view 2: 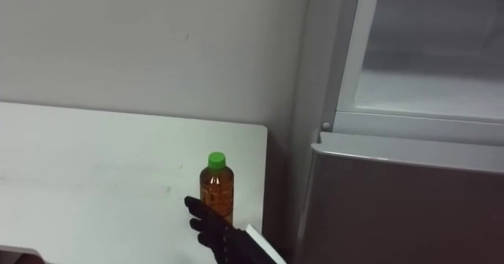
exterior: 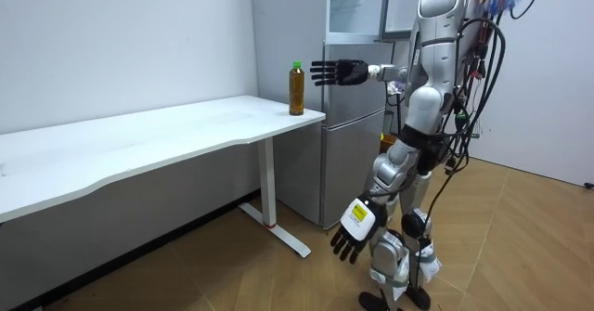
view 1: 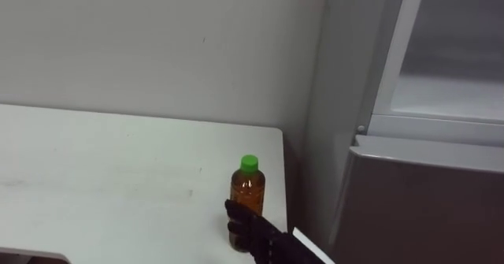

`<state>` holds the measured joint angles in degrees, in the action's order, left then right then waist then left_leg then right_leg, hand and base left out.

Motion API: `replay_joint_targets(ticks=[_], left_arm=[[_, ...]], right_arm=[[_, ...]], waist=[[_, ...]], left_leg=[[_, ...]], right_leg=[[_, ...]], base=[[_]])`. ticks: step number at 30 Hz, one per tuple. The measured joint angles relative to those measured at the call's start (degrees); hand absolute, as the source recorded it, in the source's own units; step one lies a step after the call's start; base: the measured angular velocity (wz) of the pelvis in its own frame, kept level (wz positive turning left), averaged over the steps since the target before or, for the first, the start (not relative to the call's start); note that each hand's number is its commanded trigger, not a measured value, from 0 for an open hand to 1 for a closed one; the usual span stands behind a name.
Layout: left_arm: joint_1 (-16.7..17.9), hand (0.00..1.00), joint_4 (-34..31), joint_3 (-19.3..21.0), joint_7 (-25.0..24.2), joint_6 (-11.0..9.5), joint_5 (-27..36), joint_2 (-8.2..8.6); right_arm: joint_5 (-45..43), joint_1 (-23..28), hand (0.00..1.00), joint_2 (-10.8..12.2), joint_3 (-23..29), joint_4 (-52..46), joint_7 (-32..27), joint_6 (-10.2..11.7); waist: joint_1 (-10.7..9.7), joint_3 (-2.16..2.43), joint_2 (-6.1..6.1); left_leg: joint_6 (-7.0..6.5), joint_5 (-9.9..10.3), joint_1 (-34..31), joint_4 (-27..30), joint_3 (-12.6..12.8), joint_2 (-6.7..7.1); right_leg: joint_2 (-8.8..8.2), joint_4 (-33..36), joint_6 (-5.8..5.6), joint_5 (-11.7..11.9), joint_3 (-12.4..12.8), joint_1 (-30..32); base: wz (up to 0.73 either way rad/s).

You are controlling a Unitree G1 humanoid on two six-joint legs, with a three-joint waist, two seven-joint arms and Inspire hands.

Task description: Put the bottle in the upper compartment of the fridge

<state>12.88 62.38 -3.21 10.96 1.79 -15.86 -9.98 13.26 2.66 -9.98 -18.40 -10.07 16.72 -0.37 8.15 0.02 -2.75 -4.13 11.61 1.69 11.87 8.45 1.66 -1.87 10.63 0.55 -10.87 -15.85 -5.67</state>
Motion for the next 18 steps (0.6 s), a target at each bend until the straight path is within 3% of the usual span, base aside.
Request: replay_joint_targets(ticks=[11,18], left_arm=[[0.6,0.00,0.8,0.5,-0.4,-0.5,-0.1,-0.01],[0.3,0.00,0.8,3.1,-0.7,-0.5,-0.1,-0.01]], right_arm=[[0.3,-2.7,0.00,-0.2,2.3,-4.1,-4.8,1.5],[0.9,-3.8,0.00,-1.9,4.9,-4.5,-8.6,1.8]], waist=[[-0.2,0.06,-0.11],[-0.2,0.08,-0.21]], left_leg=[[0.00,0.0,0.0,0.0,-0.1,0.02],[-0.05,0.0,-0.1,0.0,-0.4,0.02]], right_leg=[[-0.01,-0.1,0.03,0.0,-0.1,0.0],[-0.31,-0.1,0.00,0.1,-1.2,-0.2]], base=[[0.00],[0.02]])
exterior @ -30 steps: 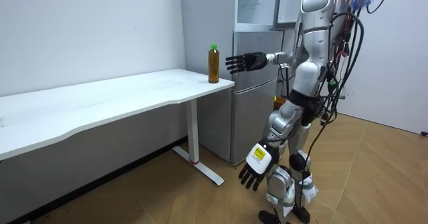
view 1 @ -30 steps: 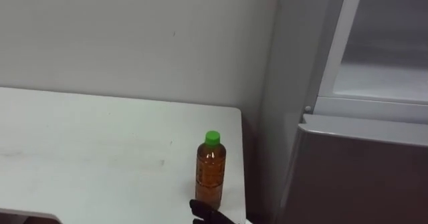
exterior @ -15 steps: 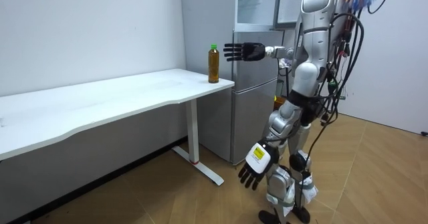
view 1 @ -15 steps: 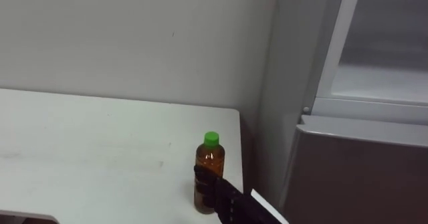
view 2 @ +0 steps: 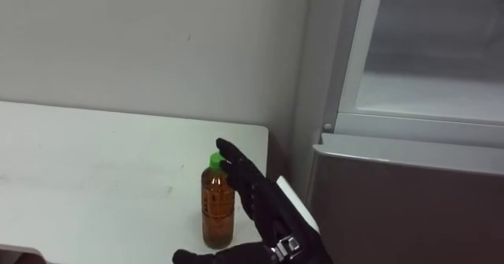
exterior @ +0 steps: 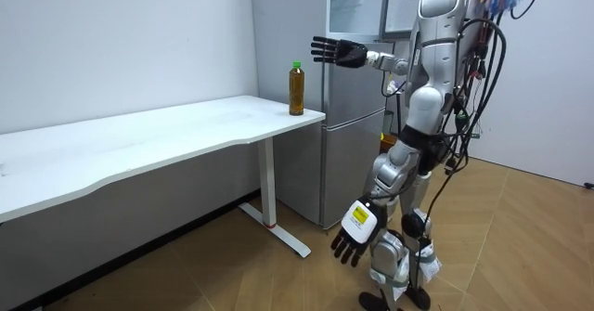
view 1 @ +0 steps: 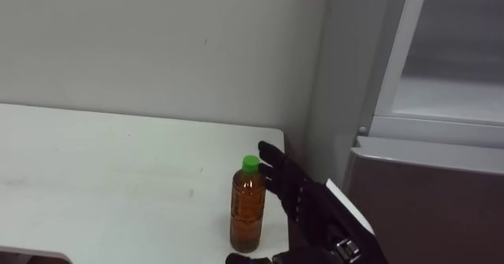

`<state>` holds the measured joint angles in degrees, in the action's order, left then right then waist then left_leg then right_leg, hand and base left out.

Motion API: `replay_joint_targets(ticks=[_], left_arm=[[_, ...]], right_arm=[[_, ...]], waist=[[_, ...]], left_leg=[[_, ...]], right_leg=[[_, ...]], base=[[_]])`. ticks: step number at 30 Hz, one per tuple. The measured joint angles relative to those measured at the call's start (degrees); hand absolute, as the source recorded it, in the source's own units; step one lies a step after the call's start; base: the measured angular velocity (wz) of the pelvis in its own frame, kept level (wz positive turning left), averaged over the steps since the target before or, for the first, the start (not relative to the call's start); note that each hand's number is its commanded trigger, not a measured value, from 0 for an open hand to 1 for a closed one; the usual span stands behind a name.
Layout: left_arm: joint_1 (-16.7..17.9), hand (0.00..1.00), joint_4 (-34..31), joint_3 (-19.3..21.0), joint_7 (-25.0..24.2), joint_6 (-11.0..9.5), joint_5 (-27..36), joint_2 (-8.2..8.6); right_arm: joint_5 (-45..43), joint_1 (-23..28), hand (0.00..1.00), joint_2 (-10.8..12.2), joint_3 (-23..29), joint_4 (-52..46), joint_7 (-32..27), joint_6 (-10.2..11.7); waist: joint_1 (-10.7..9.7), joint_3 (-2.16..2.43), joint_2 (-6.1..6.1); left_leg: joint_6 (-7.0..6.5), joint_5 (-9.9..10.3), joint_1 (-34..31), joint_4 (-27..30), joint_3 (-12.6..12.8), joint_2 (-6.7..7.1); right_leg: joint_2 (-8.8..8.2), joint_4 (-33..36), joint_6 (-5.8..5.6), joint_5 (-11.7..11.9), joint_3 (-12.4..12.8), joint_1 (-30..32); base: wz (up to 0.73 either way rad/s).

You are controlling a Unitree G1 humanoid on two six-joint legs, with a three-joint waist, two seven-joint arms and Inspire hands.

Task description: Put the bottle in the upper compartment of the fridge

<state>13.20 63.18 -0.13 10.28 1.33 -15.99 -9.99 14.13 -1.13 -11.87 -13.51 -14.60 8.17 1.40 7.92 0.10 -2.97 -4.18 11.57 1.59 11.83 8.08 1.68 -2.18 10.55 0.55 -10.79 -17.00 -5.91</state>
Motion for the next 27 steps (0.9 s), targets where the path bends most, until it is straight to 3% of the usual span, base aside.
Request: replay_joint_targets(ticks=[6,10,18,27], left_arm=[[-0.1,0.00,0.4,1.1,-0.5,0.1,-1.7,0.02],[-0.2,0.00,0.9,1.5,-0.7,1.2,-1.8,0.07],[0.2,0.00,-0.4,1.7,-0.8,1.6,-3.0,0.11],[-0.2,0.00,-0.6,2.2,-0.8,2.7,-5.1,0.10]], right_arm=[[0.1,-0.8,0.00,-2.2,1.4,0.1,-3.3,0.0],[0.2,-2.9,0.00,-2.1,1.4,2.2,-4.9,0.0],[3.5,-7.4,0.00,-2.1,1.5,6.2,-10.2,0.1],[7.1,-9.4,0.00,-2.0,1.7,12.4,-13.9,0.0]], waist=[[0.3,-0.06,-0.18],[0.3,-0.10,-0.47],[0.3,-0.18,-0.68],[0.7,-0.32,-1.03]], left_leg=[[0.01,0.0,0.0,0.0,-0.3,0.00],[0.02,0.0,0.0,0.0,-0.4,0.02],[-0.03,-0.1,0.0,0.0,-0.7,0.11],[0.04,-0.3,-0.4,0.0,-2.4,0.28]], right_leg=[[-0.12,0.0,-0.01,0.0,-0.3,-0.1],[-0.13,0.0,-0.01,0.0,-0.3,-0.1],[-0.20,0.0,-0.01,0.0,-0.6,-0.3],[-0.32,0.0,-0.02,0.0,-3.3,-0.6]], base=[[0.03],[0.00],[0.01],[0.11]])
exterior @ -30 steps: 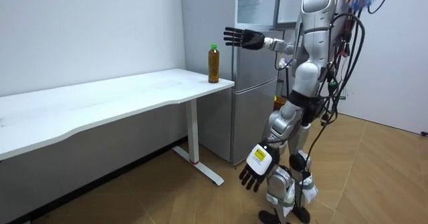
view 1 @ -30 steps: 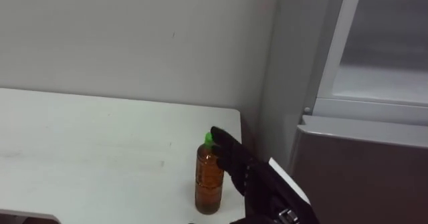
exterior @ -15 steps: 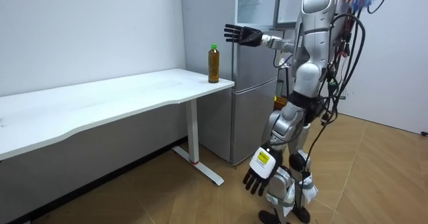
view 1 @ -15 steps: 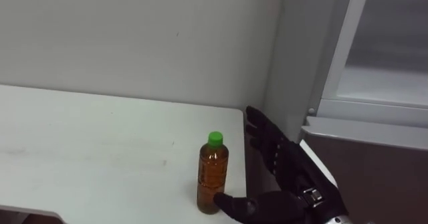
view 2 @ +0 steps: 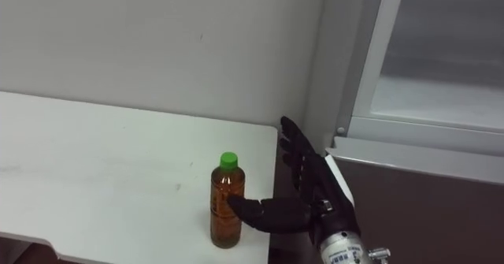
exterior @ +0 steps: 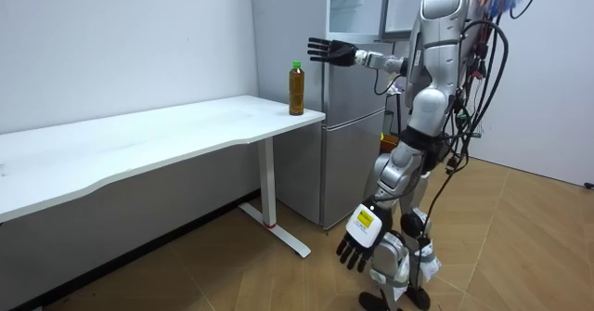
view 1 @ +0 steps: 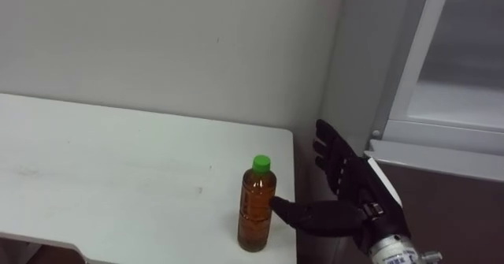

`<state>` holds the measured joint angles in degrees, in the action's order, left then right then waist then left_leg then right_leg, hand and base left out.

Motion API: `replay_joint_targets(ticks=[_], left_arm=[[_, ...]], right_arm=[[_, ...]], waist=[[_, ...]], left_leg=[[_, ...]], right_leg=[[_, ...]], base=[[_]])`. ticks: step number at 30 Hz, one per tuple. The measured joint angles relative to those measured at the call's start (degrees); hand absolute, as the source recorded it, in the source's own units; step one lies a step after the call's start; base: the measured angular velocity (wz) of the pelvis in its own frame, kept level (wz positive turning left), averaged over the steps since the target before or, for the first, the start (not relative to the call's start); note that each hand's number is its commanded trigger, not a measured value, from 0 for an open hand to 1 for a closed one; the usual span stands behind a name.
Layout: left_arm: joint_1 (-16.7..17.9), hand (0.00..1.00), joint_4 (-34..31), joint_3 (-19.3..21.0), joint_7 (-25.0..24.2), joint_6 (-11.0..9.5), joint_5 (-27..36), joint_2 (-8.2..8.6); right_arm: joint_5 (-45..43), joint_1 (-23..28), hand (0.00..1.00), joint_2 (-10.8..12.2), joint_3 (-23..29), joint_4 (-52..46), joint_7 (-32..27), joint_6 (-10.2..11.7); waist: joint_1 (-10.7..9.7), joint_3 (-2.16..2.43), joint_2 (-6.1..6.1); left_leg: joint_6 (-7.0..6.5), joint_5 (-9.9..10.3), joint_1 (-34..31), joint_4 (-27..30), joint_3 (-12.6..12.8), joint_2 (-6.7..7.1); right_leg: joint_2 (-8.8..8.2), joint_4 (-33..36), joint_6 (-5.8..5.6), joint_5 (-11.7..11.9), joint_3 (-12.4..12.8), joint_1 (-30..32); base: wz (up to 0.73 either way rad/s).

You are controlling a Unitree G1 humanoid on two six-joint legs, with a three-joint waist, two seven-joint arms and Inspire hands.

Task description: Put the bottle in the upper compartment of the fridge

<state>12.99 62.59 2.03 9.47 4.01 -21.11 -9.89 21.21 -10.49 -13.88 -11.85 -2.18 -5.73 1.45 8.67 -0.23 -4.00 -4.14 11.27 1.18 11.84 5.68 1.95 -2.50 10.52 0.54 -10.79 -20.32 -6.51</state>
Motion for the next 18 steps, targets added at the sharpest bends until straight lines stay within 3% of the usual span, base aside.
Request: replay_joint_targets(ticks=[7,11,18], left_arm=[[-0.1,0.00,-0.5,0.0,-0.2,2.0,-1.1,-0.03],[-0.2,0.00,-0.7,0.0,-0.2,2.4,-1.1,-0.05],[-0.2,0.00,-1.5,-0.9,-0.1,3.8,-1.1,-0.11]], right_arm=[[-1.3,-0.8,0.00,0.0,-0.4,3.9,-1.4,-0.2],[-1.5,-3.2,0.00,0.0,-0.7,7.6,-1.7,-0.3],[-1.6,-6.9,0.00,0.0,-1.6,12.8,-1.8,-1.3]], waist=[[1.3,0.02,-0.66],[1.7,-0.19,-1.18],[2.6,-0.47,-0.62]], left_leg=[[0.13,-0.1,-0.2,0.0,-0.9,-0.01],[0.15,-0.1,-0.3,0.1,-1.1,0.01],[0.13,-0.1,-0.6,0.8,-1.3,0.09]], right_leg=[[0.04,0.0,-0.03,0.0,-1.0,-0.2],[0.05,0.0,-0.03,0.0,-1.0,-0.2],[-0.01,0.0,-0.03,0.0,-1.0,-0.2]], base=[[0.08],[0.00],[0.01]])
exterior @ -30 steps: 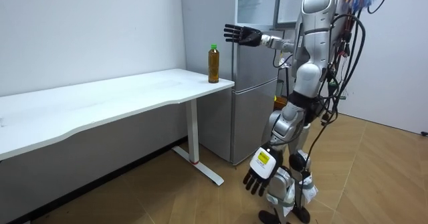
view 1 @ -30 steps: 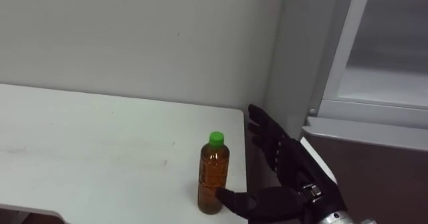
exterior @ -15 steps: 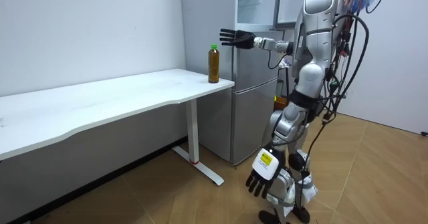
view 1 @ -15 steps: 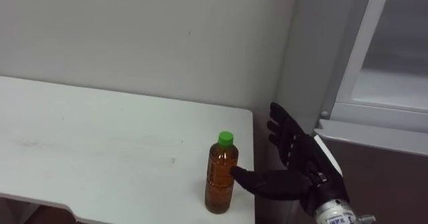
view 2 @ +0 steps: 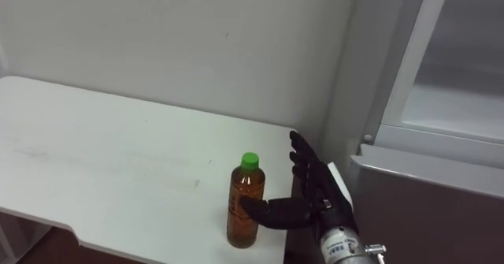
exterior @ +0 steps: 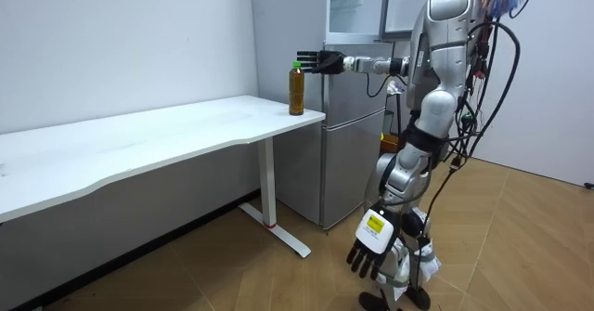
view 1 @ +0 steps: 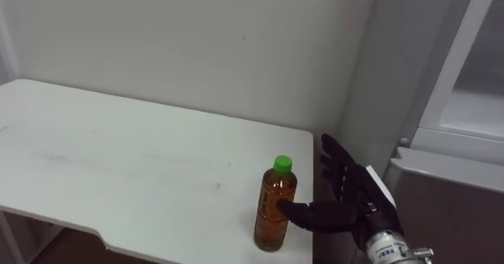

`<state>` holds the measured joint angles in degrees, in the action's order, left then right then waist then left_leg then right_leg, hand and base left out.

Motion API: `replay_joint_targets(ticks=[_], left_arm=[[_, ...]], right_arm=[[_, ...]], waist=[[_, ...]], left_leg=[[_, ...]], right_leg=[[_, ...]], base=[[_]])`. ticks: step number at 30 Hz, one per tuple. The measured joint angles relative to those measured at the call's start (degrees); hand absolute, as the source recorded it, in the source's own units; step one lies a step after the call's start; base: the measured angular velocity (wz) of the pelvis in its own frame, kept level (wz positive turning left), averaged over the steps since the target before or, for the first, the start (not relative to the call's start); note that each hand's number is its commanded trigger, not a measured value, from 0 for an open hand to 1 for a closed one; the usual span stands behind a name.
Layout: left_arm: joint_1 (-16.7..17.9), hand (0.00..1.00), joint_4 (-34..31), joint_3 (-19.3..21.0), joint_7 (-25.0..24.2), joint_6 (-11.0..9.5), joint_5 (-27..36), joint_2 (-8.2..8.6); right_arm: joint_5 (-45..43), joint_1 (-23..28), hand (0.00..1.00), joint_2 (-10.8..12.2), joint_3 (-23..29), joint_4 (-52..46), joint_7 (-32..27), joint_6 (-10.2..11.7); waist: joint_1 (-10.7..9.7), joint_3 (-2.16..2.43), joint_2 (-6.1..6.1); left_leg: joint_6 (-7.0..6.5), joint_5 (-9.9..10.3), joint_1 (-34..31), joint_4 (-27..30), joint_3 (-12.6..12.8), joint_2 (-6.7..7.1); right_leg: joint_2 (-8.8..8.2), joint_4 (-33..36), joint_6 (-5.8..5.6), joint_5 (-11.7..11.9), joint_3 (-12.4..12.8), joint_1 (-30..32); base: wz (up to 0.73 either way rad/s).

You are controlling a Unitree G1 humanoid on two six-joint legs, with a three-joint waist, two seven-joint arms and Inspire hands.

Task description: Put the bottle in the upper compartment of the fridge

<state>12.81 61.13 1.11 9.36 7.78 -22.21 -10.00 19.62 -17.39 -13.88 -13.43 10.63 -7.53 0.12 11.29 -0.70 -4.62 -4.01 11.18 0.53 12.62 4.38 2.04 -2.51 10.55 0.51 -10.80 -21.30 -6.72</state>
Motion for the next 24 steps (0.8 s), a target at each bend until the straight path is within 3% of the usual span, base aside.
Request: replay_joint_targets(ticks=[2,7,15,24], left_arm=[[0.1,0.00,-0.4,-0.4,0.0,0.6,0.0,0.03],[0.3,0.00,-0.5,-0.7,0.0,1.9,0.0,0.39],[0.5,0.00,-0.5,-0.9,-0.1,2.3,0.0,0.30],[0.5,0.00,-1.0,-1.8,-1.2,3.4,0.0,0.29]], right_arm=[[0.0,0.0,0.00,0.0,-0.3,0.0,-0.3,-0.3],[0.1,-0.1,0.00,0.2,-1.1,0.1,-1.8,-1.0],[2.9,-3.8,0.00,0.3,-1.1,7.9,-4.6,-1.5],[3.4,-4.0,0.00,0.5,-1.1,10.0,-6.2,-1.5]], waist=[[0.1,-0.07,0.25],[0.4,0.38,1.02],[0.6,0.42,0.93],[1.1,0.37,1.05]], left_leg=[[0.00,0.0,-0.1,0.1,-0.1,0.02],[-0.12,-0.2,-0.1,0.1,-0.5,0.30],[-0.51,-0.6,0.0,0.1,-1.3,0.91],[-0.60,-1.0,-0.5,0.1,-2.1,1.24]], right_leg=[[0.00,0.0,0.00,0.0,0.0,0.0],[-0.10,0.0,-0.02,0.0,0.7,-0.1],[-0.61,0.1,-0.18,-0.1,0.0,-0.4],[-0.86,0.0,-0.19,-0.1,-0.8,-0.2]], base=[[0.00],[0.02],[0.05],[0.04]])
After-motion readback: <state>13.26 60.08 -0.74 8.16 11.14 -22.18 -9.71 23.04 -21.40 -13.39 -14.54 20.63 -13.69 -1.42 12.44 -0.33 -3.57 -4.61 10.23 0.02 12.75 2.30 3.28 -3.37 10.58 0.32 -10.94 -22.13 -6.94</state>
